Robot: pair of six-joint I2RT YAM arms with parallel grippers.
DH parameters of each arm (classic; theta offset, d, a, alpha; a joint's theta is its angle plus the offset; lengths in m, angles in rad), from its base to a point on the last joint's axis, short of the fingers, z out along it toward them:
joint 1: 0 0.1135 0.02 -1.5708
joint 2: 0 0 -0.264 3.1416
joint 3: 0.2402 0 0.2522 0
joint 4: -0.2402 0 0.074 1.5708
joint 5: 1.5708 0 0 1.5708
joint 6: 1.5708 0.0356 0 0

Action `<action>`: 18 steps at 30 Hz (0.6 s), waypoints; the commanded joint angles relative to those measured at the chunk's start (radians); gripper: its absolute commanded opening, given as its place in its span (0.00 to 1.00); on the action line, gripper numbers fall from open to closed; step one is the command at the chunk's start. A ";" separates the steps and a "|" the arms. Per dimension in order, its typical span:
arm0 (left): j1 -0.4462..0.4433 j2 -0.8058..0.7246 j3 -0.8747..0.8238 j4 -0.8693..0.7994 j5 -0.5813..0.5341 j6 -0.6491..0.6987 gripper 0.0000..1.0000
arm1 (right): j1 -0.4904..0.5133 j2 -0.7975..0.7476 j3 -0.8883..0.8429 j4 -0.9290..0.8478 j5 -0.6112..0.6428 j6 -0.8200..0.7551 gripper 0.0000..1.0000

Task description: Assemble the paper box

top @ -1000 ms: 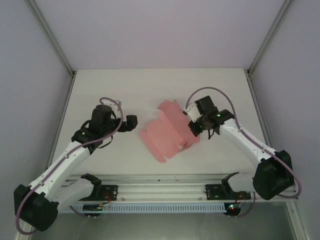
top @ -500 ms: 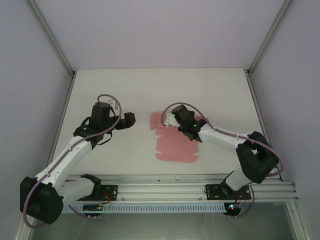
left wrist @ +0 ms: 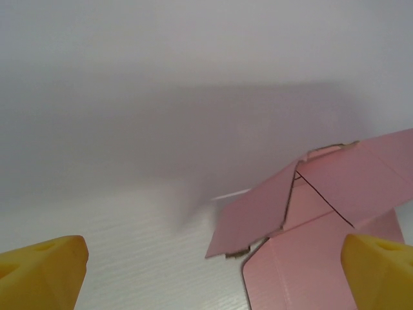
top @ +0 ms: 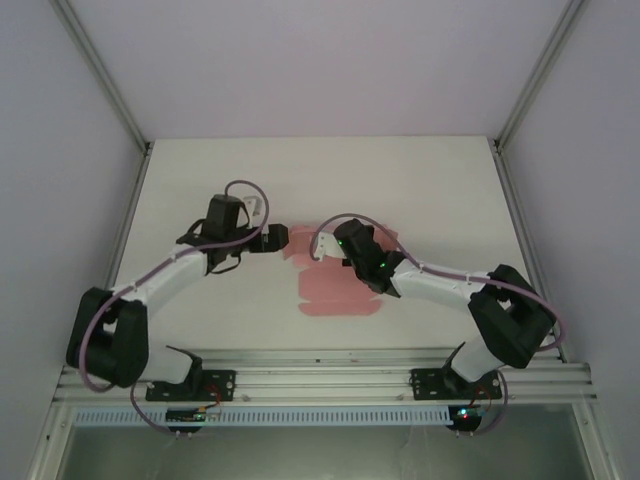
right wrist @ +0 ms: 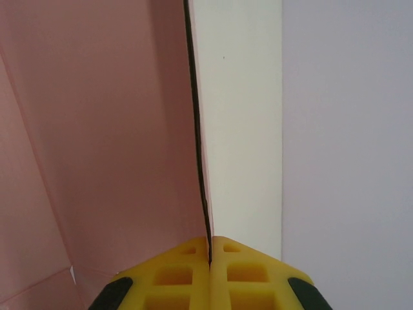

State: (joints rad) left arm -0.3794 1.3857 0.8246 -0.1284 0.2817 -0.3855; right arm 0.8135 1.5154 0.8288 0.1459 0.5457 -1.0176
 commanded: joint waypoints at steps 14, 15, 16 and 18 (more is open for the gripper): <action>-0.059 0.104 0.092 0.088 0.072 0.095 1.00 | 0.017 -0.082 -0.042 -0.027 -0.062 0.122 0.00; -0.064 0.116 0.100 0.091 0.072 0.095 1.00 | 0.017 -0.087 -0.042 -0.025 -0.076 0.124 0.00; -0.076 0.128 0.108 0.094 0.069 0.097 1.00 | 0.021 -0.090 -0.042 -0.026 -0.092 0.132 0.00; -0.105 0.147 0.111 0.127 0.039 0.095 1.00 | 0.024 -0.091 -0.035 -0.043 -0.116 0.150 0.00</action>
State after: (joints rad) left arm -0.4488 1.5024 0.9054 -0.0467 0.3416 -0.3058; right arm 0.8261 1.4559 0.7967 0.1265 0.4805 -0.9138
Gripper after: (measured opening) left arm 0.995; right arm 0.061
